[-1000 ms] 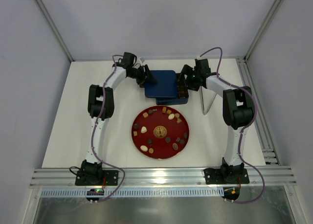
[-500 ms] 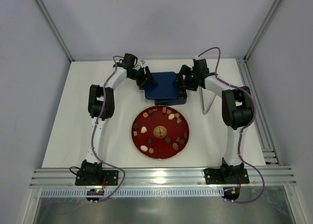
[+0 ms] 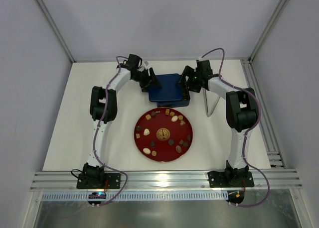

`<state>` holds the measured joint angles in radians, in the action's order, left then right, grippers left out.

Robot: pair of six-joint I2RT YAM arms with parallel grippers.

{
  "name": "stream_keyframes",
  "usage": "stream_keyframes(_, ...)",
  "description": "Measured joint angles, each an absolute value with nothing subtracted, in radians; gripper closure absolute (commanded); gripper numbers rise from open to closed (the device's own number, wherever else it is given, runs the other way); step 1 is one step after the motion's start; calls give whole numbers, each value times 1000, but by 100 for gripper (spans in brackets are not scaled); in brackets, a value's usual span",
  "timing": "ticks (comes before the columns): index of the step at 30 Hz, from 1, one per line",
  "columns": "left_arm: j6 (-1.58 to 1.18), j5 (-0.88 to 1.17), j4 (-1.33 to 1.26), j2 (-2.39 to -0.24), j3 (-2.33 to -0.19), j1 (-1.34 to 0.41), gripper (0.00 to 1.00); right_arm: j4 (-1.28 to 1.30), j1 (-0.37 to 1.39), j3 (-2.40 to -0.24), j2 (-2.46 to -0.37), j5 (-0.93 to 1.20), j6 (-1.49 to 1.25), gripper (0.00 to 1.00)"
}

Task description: Pack the chocolate

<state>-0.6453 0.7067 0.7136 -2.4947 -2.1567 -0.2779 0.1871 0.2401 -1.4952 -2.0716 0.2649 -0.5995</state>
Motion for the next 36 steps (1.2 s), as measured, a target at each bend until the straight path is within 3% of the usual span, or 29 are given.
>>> stream_keyframes(15,-647,619,713,-2462,-2136,-305,36,170,240,-1494,-2072,267,-619,8)
stream_keyframes(19,-646,609,713,-2462,-2135,-308,30,166,241,-1494,-2072,269,-626,9)
stream_keyframes(36,-666,542,691,-2429,-2094,-327,30,147,241,-1488,-2072,274,-638,8)
